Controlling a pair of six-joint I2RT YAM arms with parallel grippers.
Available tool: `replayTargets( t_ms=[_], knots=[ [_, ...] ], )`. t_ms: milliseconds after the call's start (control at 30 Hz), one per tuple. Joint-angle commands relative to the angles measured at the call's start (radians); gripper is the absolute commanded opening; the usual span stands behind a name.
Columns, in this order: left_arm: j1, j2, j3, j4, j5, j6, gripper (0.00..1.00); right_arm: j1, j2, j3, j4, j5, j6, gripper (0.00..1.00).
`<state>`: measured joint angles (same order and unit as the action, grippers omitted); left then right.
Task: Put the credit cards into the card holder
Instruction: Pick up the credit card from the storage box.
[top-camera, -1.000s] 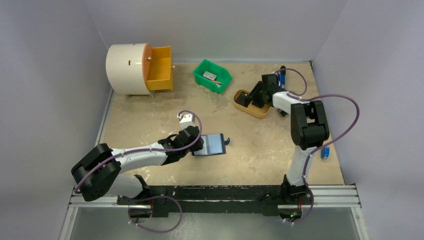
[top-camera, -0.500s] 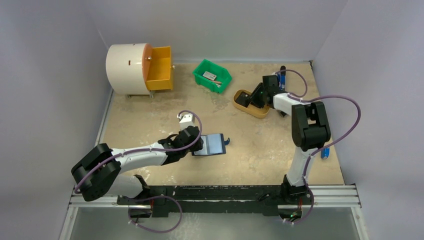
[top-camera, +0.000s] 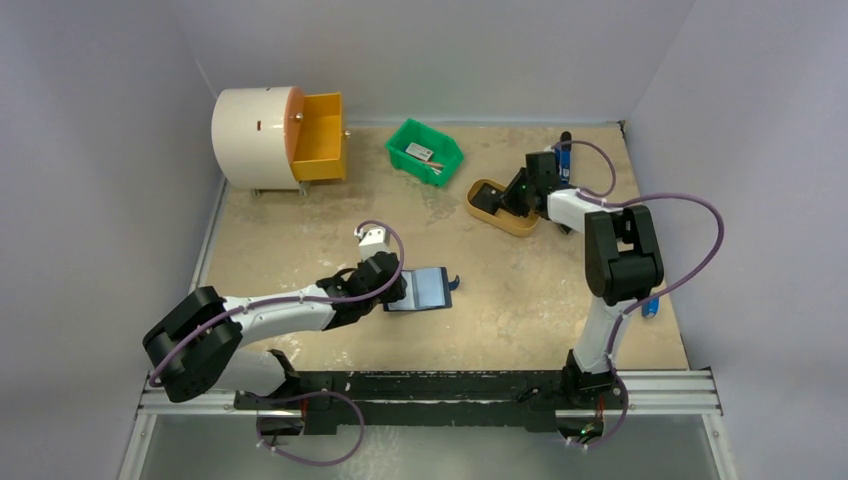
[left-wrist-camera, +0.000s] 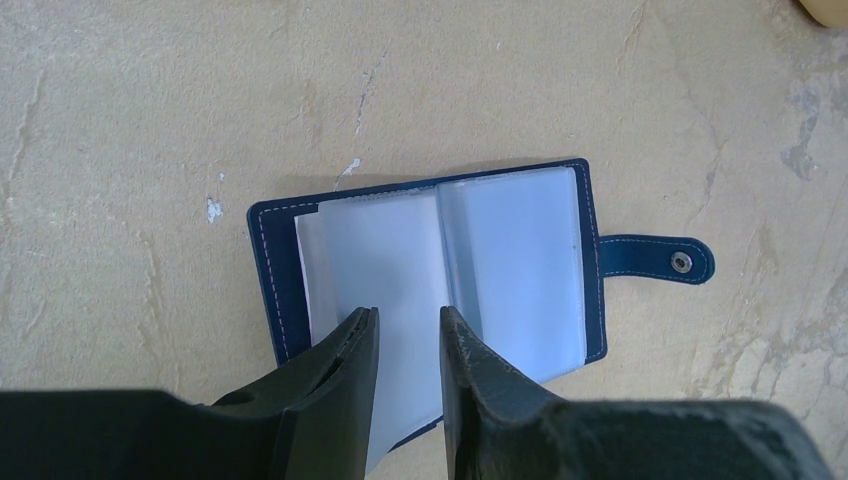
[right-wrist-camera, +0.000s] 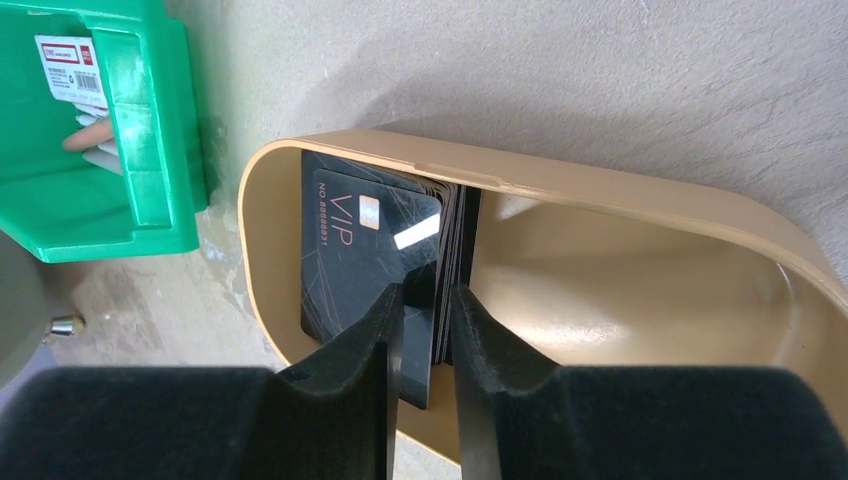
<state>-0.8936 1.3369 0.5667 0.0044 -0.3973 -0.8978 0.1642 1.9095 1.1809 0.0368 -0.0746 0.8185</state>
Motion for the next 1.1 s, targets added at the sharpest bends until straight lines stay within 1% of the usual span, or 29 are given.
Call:
replayTargets(
  t_ms=[0,100,233,700,1067],
  knots=[
    [-0.004,0.003,0.042,0.01,-0.018,0.002,0.28,0.001,-0.045,-0.016,-0.01,0.0,-0.018,0.24],
    [-0.005,0.002,0.042,0.009,-0.018,0.003,0.28,0.0,-0.05,-0.017,-0.008,-0.002,-0.021,0.21],
    [-0.005,0.002,0.041,0.009,-0.02,0.001,0.28,0.001,-0.058,-0.022,-0.008,0.001,-0.024,0.15],
    [-0.005,-0.008,0.042,0.002,-0.026,0.006,0.27,0.0,-0.104,-0.041,-0.012,-0.004,-0.029,0.01],
    [-0.004,-0.016,0.043,0.0,-0.028,0.006,0.27,0.0,-0.136,-0.023,-0.028,-0.034,0.003,0.0]
  ],
)
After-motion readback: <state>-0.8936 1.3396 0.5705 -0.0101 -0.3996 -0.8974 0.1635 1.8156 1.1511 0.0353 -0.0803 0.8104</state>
